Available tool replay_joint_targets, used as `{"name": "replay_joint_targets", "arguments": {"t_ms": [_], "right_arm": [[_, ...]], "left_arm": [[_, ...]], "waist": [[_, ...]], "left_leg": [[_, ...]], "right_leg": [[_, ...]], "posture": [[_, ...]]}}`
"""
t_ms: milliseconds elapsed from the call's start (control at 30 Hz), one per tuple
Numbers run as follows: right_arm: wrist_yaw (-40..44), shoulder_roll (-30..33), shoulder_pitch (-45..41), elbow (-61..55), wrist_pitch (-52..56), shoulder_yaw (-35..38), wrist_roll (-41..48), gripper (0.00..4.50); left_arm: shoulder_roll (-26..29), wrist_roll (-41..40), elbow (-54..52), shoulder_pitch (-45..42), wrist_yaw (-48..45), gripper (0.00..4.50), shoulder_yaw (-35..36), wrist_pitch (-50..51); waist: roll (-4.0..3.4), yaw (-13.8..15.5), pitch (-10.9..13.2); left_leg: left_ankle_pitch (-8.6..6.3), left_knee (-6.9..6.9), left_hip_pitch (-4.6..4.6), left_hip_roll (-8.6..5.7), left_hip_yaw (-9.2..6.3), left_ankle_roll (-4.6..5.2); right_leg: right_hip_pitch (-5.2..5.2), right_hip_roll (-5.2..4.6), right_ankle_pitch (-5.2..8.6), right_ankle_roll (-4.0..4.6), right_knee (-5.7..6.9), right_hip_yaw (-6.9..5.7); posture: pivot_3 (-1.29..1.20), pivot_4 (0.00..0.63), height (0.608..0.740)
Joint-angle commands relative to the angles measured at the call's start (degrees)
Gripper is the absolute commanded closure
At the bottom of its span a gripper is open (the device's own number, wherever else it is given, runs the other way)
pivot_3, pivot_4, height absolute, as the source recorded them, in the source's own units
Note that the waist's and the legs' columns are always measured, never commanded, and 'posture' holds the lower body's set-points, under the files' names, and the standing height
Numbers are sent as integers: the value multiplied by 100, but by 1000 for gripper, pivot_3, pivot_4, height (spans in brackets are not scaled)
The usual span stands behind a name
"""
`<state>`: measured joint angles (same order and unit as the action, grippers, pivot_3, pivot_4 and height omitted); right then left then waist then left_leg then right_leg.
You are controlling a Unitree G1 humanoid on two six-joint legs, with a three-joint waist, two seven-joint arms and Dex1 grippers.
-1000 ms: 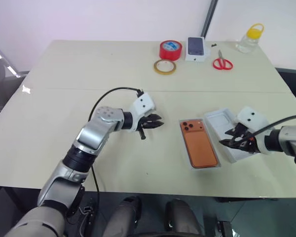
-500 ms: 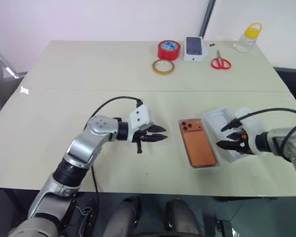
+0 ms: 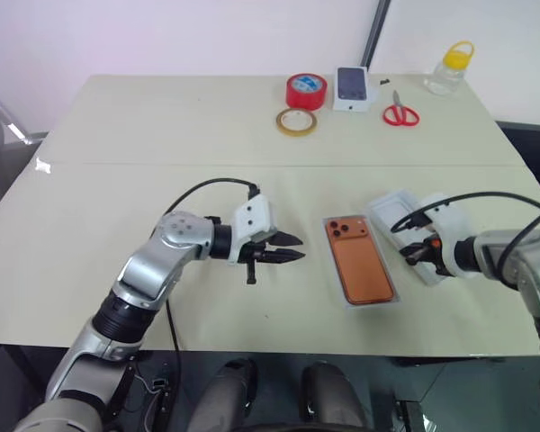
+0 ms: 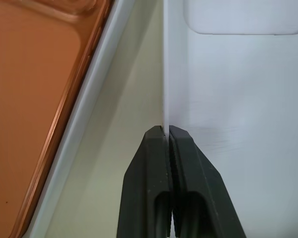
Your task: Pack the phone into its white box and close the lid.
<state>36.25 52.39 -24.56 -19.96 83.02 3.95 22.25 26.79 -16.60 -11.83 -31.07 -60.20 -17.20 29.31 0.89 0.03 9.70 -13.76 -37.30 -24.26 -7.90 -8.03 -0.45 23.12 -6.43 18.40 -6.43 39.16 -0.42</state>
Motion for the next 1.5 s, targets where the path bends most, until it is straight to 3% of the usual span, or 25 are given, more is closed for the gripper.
{"name": "replay_joint_targets", "arguments": {"t_ms": [33,200,267,333,400,467,600,700,833,933,1100,1200,1333,1433,1500], "right_arm": [[18,-272,-960,-99,567,884,393,4481],[-446,-1109,-1684,124,948,1624,2197,4481],[-1163,-1539,-1664,235,948,1706,3639,4481],[-2270,-1941,-1490,579,948,1680,5422,4481],[-4092,-1386,-875,537,-488,708,8171,4481],[-4944,-1437,-357,232,-1407,204,9075,4481],[-6003,-2370,536,-512,-2554,-126,9075,4481],[-6712,-2579,1157,-883,-3039,-316,9075,4481],[-7045,-2426,1606,-838,-3149,-231,9075,4481],[-6720,-1930,1271,-581,-2886,38,9075,3516],[-5874,-493,330,-42,-2172,187,9075,977],[-5506,492,-157,232,-1774,174,8860,977],[-4722,1039,-473,453,-1601,145,7717,977],[-4045,1188,-533,393,-1623,36,6660,1863],[-3632,1214,-533,329,-1674,-13,6086,2833]], "left_arm": [[25,34,217,70,431,3427,470,-107],[156,41,626,76,818,3427,983,-194],[260,75,814,79,895,3427,1153,-289],[345,113,977,54,936,3427,1260,-387],[386,126,1062,31,937,3427,1300,-459],[395,111,1083,22,932,3427,1298,-490],[360,133,1037,36,917,3427,1169,-546],[300,121,878,86,809,3427,983,-520],[173,224,689,102,644,3427,535,-553],[-36,332,609,4,559,3427,128,-552],[-398,411,770,-213,581,3427,-111,-493],[-681,378,892,-348,626,3427,-241,-385],[-1038,347,1027,-456,731,3427,-316,-229],[-1161,401,1088,-484,796,3427,-357,-169],[-1170,433,1081,-483,817,3427,-385,-175]], "waist": [[-1,-35,0],[4,-77,-2],[4,-73,-2],[3,-82,-2],[5,-51,-1],[5,-64,0],[5,-133,-3],[4,-122,-4],[4,-98,-6],[2,-85,-6],[2,-103,-3],[-10,-92,1],[-7,-80,1],[-7,-84,1],[-8,-86,1]], "left_leg": [[0,1,0,0,0,0],[1,6,3,21,-1,-2],[1,5,3,19,0,-2],[1,4,2,18,3,-2],[2,4,1,19,3,-2],[2,3,-5,14,4,0],[4,-4,3,15,10,11],[5,2,7,14,10,10],[4,2,15,12,10,10],[2,8,38,11,10,14],[-1,14,46,9,11,20],[-1,15,44,19,17,20],[-8,13,44,20,21,32],[-11,11,44,20,22,36],[-9,11,43,20,23,34]], "right_leg": [[1,0,0,0,1,0],[3,17,-1,2,7,0],[1,14,-1,2,3,0],[1,11,-2,3,3,1],[1,8,-2,3,3,2],[0,0,-2,3,-7,-2],[-7,3,-7,-6,-2,3],[-2,6,-7,-6,7,8],[-13,7,-7,-6,0,9],[-37,8,-7,-6,-10,9],[-42,8,-7,-6,-11,10],[-42,14,-6,-6,-12,10],[-46,14,-6,-6,-19,9],[-45,14,-6,-6,-18,9],[-43,15,-7,-6,-17,9]], "posture": [[0,150,740],[0,150,740],[0,150,740],[0,150,740],[0,150,740],[0,150,740],[0,150,740],[0,150,740],[0,150,740],[0,150,740],[0,150,740],[0,150,740],[0,150,740],[0,150,740],[0,150,740]]}}
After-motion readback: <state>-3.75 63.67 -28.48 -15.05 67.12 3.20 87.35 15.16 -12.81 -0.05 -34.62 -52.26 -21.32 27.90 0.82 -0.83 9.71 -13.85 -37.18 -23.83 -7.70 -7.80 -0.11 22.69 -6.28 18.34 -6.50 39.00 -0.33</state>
